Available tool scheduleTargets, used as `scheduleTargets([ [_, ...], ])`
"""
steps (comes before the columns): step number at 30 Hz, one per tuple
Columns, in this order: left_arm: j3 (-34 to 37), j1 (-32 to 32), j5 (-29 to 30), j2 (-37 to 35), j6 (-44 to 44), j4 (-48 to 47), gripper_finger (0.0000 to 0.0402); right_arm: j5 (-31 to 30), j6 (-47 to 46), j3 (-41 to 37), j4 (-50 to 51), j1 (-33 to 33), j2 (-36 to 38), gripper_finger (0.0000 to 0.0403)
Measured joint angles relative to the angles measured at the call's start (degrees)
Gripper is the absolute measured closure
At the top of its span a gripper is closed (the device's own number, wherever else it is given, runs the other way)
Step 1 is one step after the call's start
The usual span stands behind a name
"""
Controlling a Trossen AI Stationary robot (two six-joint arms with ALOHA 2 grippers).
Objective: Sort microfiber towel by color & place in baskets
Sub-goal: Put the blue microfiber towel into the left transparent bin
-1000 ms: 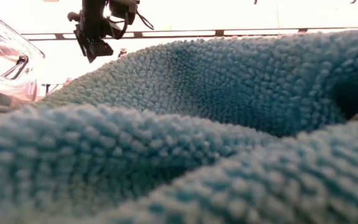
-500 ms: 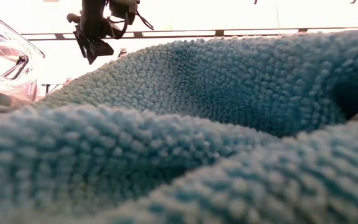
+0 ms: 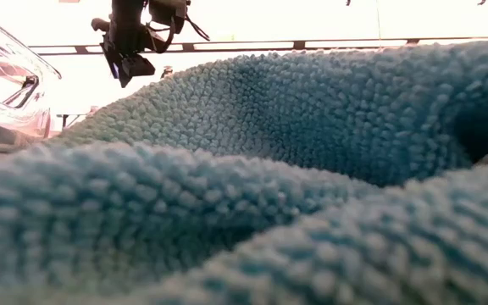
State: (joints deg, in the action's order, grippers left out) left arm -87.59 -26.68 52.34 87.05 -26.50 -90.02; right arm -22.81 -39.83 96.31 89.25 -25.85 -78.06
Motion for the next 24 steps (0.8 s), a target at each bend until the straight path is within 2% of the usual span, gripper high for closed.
scheduleTargets([
  [8, 0.0, 0.0, 0.0, 0.0, 0.82, 0.48, 0.0242, -2.39, -0.01, 0.0, -0.05, 0.01, 0.0, 0.0394],
  [16, 0.02, 0.0, -0.79, -0.02, 12.76, 6.95, 0.0242, -4.42, -0.02, -0.02, -0.24, 0.01, -0.02, 0.0394],
  [20, 0.02, -0.58, -7.41, -0.04, 21.02, 10.74, 0.0242, -4.42, -0.02, -0.02, -0.24, 0.02, -0.02, 0.0394],
  [24, 0.02, -3.25, -20.18, -0.04, 26.02, 13.35, 0.0242, -4.39, -0.02, -0.02, -0.22, 0.0, -0.02, 0.0394],
])
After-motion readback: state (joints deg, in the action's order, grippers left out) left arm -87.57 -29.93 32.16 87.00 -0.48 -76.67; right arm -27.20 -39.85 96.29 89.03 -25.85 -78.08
